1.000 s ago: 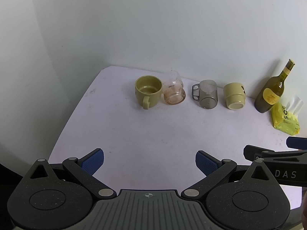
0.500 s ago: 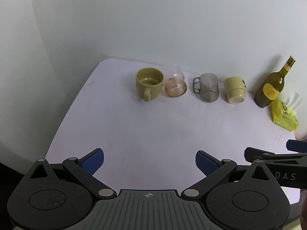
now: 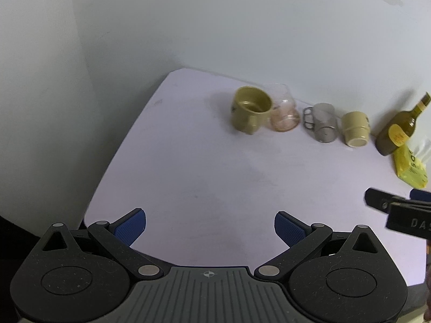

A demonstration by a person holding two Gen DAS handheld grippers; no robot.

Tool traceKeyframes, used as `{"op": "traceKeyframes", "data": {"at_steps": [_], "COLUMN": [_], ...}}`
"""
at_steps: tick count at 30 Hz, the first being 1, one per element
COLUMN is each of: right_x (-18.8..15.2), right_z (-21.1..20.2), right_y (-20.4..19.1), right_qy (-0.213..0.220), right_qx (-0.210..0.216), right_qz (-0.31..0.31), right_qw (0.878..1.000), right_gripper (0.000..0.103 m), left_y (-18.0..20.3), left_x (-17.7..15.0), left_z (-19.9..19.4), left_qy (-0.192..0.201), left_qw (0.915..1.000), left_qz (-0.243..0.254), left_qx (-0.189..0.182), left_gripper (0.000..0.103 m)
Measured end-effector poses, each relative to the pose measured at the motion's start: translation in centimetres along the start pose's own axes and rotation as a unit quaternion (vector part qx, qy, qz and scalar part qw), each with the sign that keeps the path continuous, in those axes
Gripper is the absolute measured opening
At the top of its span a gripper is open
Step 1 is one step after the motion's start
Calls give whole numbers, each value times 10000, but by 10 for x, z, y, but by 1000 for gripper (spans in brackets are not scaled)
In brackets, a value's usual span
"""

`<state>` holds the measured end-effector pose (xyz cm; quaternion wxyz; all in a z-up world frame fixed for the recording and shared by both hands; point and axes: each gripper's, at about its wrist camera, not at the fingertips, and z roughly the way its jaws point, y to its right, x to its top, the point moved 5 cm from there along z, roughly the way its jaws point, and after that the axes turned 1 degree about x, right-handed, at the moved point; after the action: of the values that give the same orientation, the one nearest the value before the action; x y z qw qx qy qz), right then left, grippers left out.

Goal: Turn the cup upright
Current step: 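Move the right tool to the clear glass tumbler and close around it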

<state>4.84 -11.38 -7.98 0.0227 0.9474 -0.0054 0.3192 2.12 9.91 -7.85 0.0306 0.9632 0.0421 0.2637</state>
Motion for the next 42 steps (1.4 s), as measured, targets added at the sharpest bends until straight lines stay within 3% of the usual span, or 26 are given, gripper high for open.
{"op": "traceKeyframes", "data": {"at_steps": [8, 15, 20, 26, 33, 42], "right_x": [32, 73, 95, 109, 116, 109], "right_z": [29, 98, 151, 197, 248, 275], "right_y": [11, 16, 24, 23, 14, -2], "right_qy": [1, -80, -73, -53, -226, -346], "right_qx": [310, 649, 1001, 1293, 1410, 1303], "right_qz": [19, -546, -471, -533, -573, -687], "right_qw": [9995, 9964, 9938, 9902, 9881, 9885], "right_gripper": [103, 103, 88, 88, 88, 84], "left_y": [-5, 18, 24, 22, 27, 8], "left_x": [18, 43, 53, 32, 9, -13], "left_z": [1, 4, 0, 7, 4, -31], "left_qy": [301, 501, 570, 263, -45, 119], "left_qw": [9993, 9967, 9914, 9829, 9768, 9643], "left_qz": [-94, -575, -965, -1423, -1769, -2216], "left_qx": [180, 267, 679, 1140, 1206, 1443], "left_gripper": [103, 103, 103, 103, 103, 103]}}
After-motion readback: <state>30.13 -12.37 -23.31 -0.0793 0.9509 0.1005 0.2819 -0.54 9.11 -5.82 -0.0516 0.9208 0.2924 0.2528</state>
